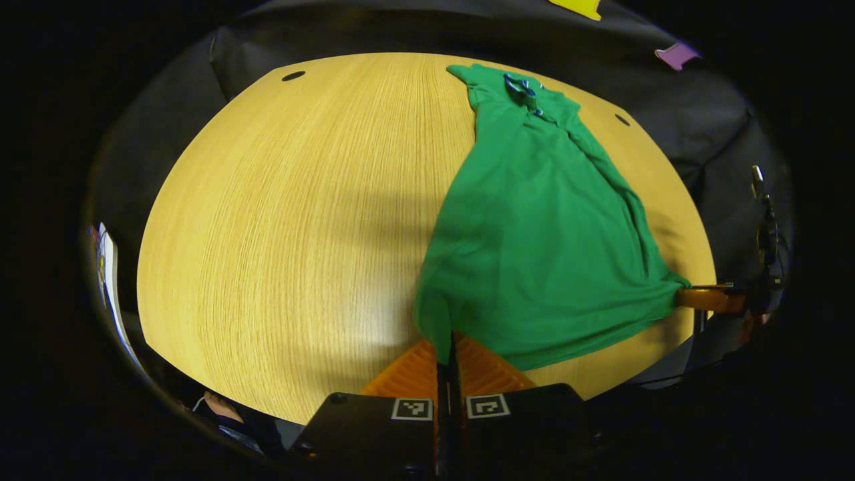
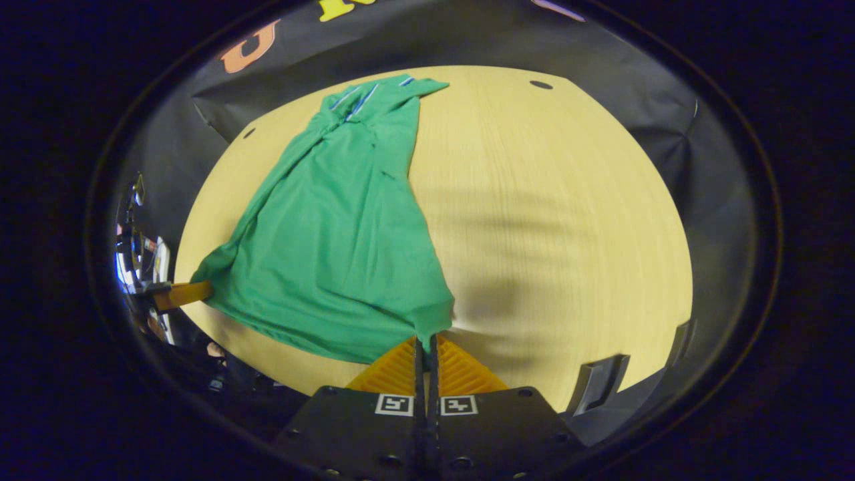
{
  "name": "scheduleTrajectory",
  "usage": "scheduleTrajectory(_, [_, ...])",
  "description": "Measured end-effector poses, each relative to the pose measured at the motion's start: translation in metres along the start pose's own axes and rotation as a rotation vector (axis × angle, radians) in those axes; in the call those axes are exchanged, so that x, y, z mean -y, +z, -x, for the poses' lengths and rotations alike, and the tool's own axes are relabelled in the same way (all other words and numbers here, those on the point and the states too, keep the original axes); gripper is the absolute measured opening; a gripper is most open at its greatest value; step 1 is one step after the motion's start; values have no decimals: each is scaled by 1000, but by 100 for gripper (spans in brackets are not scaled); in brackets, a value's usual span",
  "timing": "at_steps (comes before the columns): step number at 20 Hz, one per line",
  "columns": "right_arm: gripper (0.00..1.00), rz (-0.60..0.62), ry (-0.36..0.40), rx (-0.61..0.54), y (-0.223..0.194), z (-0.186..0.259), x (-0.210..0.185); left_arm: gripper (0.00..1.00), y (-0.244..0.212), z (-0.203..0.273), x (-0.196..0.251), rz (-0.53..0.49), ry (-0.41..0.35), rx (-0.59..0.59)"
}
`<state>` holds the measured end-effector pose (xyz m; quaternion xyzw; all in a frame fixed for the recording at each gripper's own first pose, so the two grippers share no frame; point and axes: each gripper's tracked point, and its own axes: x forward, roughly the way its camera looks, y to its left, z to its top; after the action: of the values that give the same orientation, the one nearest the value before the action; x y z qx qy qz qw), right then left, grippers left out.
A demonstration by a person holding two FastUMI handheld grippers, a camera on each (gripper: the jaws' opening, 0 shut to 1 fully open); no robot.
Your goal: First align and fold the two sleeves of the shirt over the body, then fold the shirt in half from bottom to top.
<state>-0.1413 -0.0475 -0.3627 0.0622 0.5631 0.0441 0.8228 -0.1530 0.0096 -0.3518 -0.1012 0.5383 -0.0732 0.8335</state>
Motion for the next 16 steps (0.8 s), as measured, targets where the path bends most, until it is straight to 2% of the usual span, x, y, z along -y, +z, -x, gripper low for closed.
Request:
scheduleTrajectory(2, [0,-27,18,40,22,11,-2,6,17,10,2,18,-9,27])
scheduleTrajectory(8, [0,10,14,189,105,41,-3,6,84,24,27,-63,-45,121])
scheduleTrajectory(16, [0,30,21,329,209,56,-7,5,205,25,42,-90,-53,293])
